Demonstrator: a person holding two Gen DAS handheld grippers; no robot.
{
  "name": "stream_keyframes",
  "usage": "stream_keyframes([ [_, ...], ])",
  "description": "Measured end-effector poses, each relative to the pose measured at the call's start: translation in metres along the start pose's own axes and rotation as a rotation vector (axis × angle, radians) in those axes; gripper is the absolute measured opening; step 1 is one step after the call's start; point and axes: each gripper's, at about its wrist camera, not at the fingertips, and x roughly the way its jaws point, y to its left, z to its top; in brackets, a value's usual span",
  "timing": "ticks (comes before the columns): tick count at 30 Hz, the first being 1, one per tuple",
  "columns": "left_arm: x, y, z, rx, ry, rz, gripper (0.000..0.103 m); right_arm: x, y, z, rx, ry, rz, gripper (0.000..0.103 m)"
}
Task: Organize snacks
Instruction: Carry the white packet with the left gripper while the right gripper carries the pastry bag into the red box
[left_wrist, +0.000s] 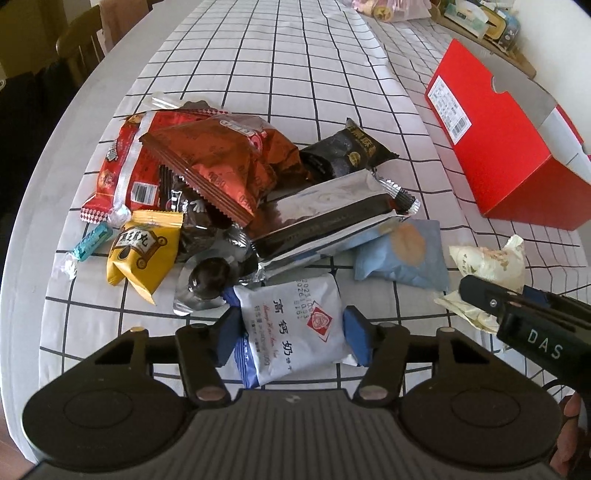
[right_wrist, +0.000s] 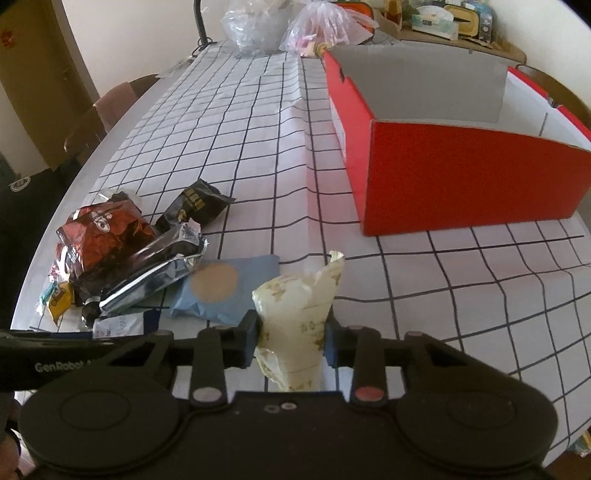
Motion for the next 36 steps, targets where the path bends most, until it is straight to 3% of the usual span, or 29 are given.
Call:
stream_keyframes([
  [18, -0.027, 0.022, -0.017, -0.028, 0.016, -0.039, 0.057, -0.051, -0.010, -0.013, 0.049, -0.045, 0.013, 0.032],
  [26, -0.061, 0.018, -0.006, -0.032, -0.043, -0.097, 0.057, -0.084, -0.017, -0.002, 0.057, -0.102, 0.032, 0.032],
  [36, -0.106, -0.025, 0.026, 0.026, -0.171, -0.175, 0.057, -0.121, -0.042, 0.035, 0.032, -0.209, 0.024, 0.032],
])
